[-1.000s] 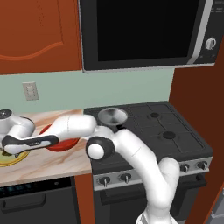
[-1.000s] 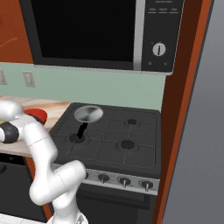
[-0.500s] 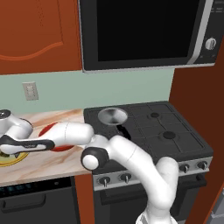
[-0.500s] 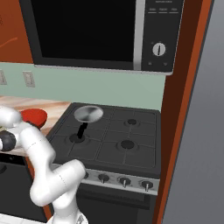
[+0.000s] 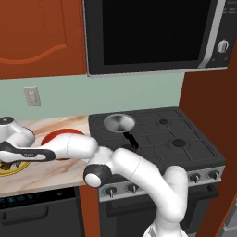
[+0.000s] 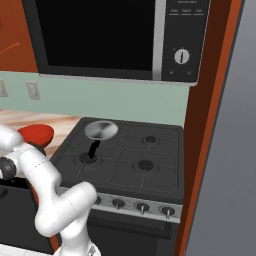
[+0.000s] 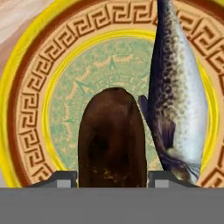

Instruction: Place the fish on the plate and place the sweet potato on the same plate.

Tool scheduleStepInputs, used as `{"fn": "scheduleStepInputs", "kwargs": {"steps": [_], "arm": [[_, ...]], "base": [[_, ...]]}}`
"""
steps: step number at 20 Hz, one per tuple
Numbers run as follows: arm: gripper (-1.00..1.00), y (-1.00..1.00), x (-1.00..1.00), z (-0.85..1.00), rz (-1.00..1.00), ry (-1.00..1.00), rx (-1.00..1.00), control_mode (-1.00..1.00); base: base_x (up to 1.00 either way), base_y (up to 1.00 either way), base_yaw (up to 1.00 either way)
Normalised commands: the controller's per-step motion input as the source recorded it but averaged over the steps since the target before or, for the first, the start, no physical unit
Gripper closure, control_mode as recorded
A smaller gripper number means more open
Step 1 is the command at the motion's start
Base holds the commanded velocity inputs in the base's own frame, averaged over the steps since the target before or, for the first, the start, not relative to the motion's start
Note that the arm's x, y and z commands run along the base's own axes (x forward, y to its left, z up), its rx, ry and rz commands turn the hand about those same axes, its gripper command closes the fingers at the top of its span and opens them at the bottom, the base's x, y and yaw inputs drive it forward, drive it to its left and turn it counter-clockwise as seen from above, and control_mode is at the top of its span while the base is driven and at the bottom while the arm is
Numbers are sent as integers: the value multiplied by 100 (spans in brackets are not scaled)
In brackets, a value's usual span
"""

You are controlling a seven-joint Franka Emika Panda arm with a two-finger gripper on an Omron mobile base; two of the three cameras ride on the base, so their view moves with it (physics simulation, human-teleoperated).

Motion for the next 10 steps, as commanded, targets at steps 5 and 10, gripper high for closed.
{"fn": "scheduleStepInputs", "kwargs": {"steps": [5,10], "arm": [[-100,0,3,-3,0,5,-4,-100],[-100,0,3,9,0,1,-4,-100]], "base": [[0,0,0],[0,0,0]]}}
